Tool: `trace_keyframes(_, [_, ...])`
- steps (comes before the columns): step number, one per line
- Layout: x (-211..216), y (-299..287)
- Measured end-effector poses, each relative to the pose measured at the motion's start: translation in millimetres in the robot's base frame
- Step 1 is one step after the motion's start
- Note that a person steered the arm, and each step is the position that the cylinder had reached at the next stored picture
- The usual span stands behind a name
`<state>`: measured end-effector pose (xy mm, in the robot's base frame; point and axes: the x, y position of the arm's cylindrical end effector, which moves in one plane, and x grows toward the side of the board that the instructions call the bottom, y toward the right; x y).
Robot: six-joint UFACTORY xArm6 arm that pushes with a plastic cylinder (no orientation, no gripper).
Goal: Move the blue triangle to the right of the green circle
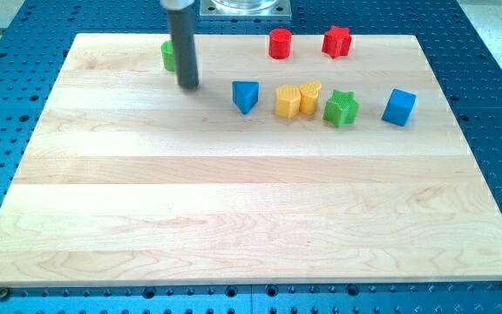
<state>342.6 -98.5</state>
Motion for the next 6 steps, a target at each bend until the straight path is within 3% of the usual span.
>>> trace_keyframes(1, [63, 39])
trace_keyframes(2, [41, 91])
trace_keyframes(4, [-31, 39])
trace_keyframes(5, [14, 50])
trace_keyframes(6, [23, 107])
